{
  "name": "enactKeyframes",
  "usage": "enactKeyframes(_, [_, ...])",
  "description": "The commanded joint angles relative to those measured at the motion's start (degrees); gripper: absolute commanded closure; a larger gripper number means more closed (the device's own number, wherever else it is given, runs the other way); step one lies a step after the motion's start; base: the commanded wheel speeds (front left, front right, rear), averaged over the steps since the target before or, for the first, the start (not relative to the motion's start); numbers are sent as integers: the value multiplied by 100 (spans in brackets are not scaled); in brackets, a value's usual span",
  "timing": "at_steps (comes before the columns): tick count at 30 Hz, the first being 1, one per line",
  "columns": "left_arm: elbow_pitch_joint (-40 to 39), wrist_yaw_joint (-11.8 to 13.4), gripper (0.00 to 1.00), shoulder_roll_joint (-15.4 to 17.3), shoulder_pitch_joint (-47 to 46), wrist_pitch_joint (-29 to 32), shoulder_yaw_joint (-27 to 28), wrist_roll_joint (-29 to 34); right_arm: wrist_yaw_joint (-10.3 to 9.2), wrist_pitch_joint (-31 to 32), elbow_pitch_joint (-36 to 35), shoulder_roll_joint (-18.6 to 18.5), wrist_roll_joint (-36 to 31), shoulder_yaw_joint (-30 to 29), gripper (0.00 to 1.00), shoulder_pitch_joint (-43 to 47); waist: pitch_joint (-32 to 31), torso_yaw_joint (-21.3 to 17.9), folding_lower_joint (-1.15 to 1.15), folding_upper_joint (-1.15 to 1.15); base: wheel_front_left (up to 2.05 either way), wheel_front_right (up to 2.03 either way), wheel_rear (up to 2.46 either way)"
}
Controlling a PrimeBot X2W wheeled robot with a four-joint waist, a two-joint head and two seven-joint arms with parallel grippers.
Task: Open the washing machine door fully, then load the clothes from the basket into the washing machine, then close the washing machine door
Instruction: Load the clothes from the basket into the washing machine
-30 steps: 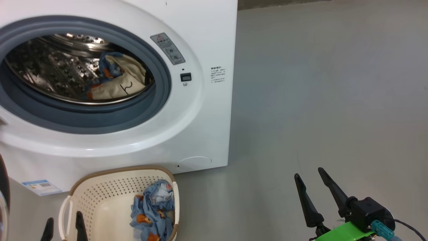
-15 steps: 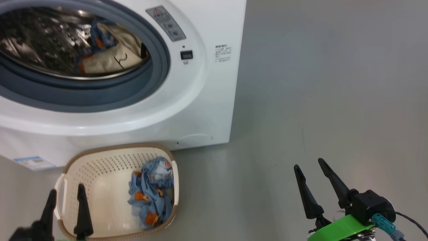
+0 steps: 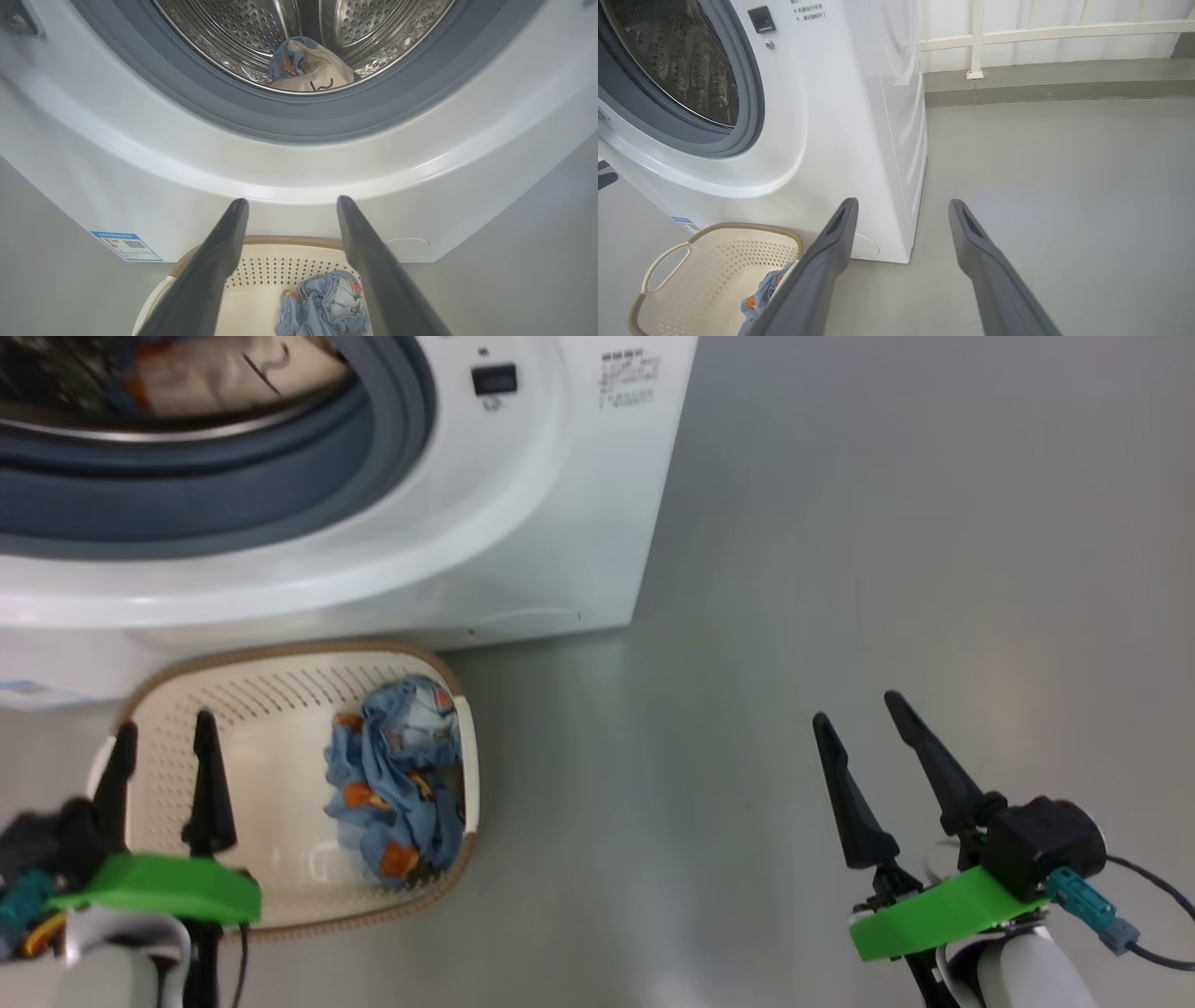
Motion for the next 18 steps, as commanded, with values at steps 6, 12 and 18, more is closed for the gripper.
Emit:
enactKeyframes(6, [725, -148, 0, 338, -948, 12, 45, -78, 8, -27, -215, 12, -69, 153, 0, -217, 1017, -171, 0, 0, 0, 0, 0])
enactKeyframes(12, [1717, -330, 0, 538, -1798, 70, -223, -92, 8, -27, -337, 12, -123, 120, 0, -359, 1607, -209, 0, 0, 0, 0, 0])
enactKeyframes(18, [2832, -426, 0, 671, -2546, 152, -456, -216, 8, -27, -465, 12, -160, 92, 0, -484, 2102, -255, 0, 0, 0, 0, 0])
